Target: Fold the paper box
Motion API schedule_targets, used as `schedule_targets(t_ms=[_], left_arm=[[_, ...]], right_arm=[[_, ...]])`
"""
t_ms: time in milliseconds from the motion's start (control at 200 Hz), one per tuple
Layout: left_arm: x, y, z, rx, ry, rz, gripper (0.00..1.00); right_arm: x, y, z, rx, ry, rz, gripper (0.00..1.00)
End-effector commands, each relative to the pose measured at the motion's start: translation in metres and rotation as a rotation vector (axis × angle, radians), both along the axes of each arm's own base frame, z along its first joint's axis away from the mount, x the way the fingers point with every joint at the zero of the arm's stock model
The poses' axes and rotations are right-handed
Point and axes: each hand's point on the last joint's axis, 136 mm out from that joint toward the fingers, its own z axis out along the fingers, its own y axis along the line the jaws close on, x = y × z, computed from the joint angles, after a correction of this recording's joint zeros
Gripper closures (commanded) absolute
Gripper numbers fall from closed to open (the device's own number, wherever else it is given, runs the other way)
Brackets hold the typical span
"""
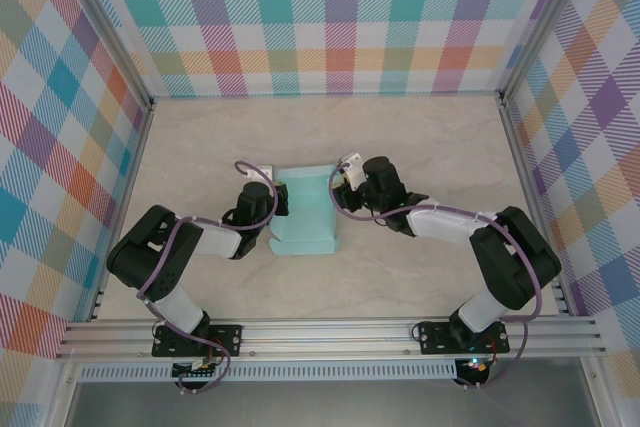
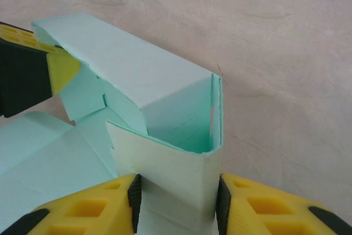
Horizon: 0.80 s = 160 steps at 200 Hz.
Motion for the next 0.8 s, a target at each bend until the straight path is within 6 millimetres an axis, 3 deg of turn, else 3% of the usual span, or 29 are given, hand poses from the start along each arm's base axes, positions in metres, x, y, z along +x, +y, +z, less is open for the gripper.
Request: schedule_targets(t_ms=[0,110,295,475,640,795], left_arm=[[-0.013,-0.022,0.005,-0.017,-0.015,-0.105,0.93],[-0.013,-0.023,0.001,-0.001,-0.011,-0.112,0.94],[-0.014,-0.025,-0.001,0.009,-0.003,-0.120,0.93],[-0.014,-0.025,0.005,0.020,-0.007,-0.111,0.93],[-0.014,-0.026,0.003,0.034,-0.006,-0.110,0.94],[-0.014,-0.029,-0.001,0.043,-0.001,-0.120,0.94]], right_arm=[[0.010,0.000,0.002,-0.035,-0.031,0.004,0.59],[0.014,0.000,0.001,-0.028,-0.039,-0.001,0.60],[0.008,0.018,0.008,0.048,-0.047,0.094,0.60],[0.021,0.010,0.014,0.038,-0.104,0.018,0.60],[0.037,-0.015,0.016,0.036,-0.143,-0.135,0.61],[0.023,-0.007,0.013,0.083,-0.123,-0.012,0.61]])
